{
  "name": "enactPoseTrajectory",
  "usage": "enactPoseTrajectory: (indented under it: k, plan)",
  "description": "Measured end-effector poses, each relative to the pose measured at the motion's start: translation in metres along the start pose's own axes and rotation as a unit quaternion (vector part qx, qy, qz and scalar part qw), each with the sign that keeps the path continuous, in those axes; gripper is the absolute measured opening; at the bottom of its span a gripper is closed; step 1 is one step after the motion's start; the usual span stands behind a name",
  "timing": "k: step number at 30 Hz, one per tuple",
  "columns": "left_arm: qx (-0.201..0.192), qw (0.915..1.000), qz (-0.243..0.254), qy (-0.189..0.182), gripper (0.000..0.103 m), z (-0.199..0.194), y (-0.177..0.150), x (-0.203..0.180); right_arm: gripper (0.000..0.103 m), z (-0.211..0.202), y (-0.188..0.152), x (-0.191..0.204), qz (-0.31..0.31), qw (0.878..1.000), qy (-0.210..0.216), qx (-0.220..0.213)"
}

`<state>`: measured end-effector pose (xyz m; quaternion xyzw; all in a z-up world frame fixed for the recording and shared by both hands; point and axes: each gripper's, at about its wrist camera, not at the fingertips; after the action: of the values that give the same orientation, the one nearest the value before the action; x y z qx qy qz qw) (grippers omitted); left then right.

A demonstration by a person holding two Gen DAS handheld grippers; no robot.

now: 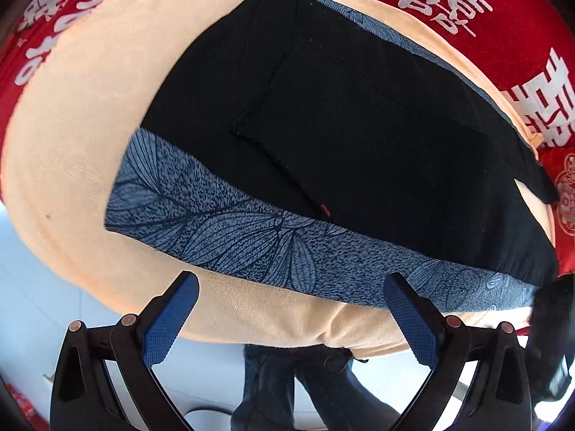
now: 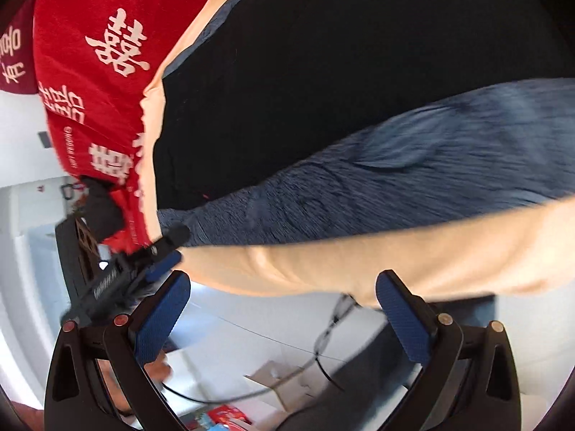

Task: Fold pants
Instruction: 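Move both grippers to the grey-striped side edge and grasp it, then lift the striped edge with both grippers and fold it over the other leg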

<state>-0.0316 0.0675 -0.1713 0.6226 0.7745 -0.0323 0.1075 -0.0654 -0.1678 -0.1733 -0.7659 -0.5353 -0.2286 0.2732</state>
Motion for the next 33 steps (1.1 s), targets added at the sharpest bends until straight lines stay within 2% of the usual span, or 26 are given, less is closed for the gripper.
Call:
enactPoseTrajectory:
  k: [4,7,10,13,16,18,20,23,27,29,30,31,32,33]
  plan:
    - [0.012,0.9992,-0.005,-0.037,0.103,0.011,-0.005,0.011,0.103,0.013,0.01,0.002,0.018,0.999,0.047,-0.016]
    - [0.02,0.9971,-0.011,-0.072,0.103,0.015,-0.007,0.01,0.103,-0.004,0.02,0.022,0.006,0.996,0.075,-0.05]
    - [0.024,0.9922,-0.025,-0.12,0.103,0.014,0.006,0.003,0.103,-0.022,0.031,0.044,-0.002,0.992,0.108,-0.072]
    - [0.015,0.9876,-0.047,-0.149,0.103,0.014,0.019,-0.003,0.103,-0.032,0.036,0.062,-0.031,0.99,0.111,-0.079]
    - [0.009,0.9792,-0.095,-0.179,0.103,0.02,0.032,-0.002,0.103,-0.036,0.037,0.066,-0.042,0.989,0.116,-0.08]
    - [0.002,0.9773,-0.111,-0.18,0.101,0.024,0.039,0.001,0.103,-0.034,0.038,0.058,-0.039,0.99,0.116,-0.075]
    - [-0.01,0.9807,-0.111,-0.161,0.087,0.023,0.043,0.001,0.103,-0.034,0.034,0.047,-0.033,0.991,0.104,-0.074]
    - [-0.01,0.9847,-0.102,-0.141,0.074,0.022,0.045,0.004,0.103,-0.04,0.027,0.013,0.0,0.993,0.078,-0.084]
    - [-0.005,0.9865,-0.087,-0.139,0.071,0.021,0.047,0.008,0.101,-0.055,0.019,-0.033,0.06,0.99,0.072,-0.104]
    - [-0.006,0.9878,-0.078,-0.135,0.071,0.018,0.049,0.006,0.099,-0.064,0.013,-0.057,0.111,0.981,0.103,-0.124]
    - [-0.007,0.9882,-0.075,-0.134,0.071,0.018,0.051,0.004,0.095,-0.067,0.01,-0.067,0.135,0.974,0.127,-0.132]
    - [-0.008,0.9886,-0.07,-0.133,0.071,0.016,0.053,0.001,0.085,-0.066,0.007,-0.077,0.16,0.965,0.152,-0.14]
    - [-0.01,0.9887,-0.069,-0.132,0.062,0.015,0.055,0.0,0.078,-0.065,0.004,-0.09,0.192,0.952,0.184,-0.148]
    - [-0.012,0.9892,-0.067,-0.13,0.059,0.012,0.055,0.001,0.059,-0.062,0.002,-0.097,0.212,0.944,0.201,-0.152]
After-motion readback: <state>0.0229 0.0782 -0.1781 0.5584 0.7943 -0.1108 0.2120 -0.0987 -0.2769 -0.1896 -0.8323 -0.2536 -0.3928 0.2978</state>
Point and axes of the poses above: each gripper's, at about its wrist camera, not at the fingertips, and z roughly the way its jaws point, x to its left, y to its top, and after that the axes turned 3 degrees about -z, right-handed
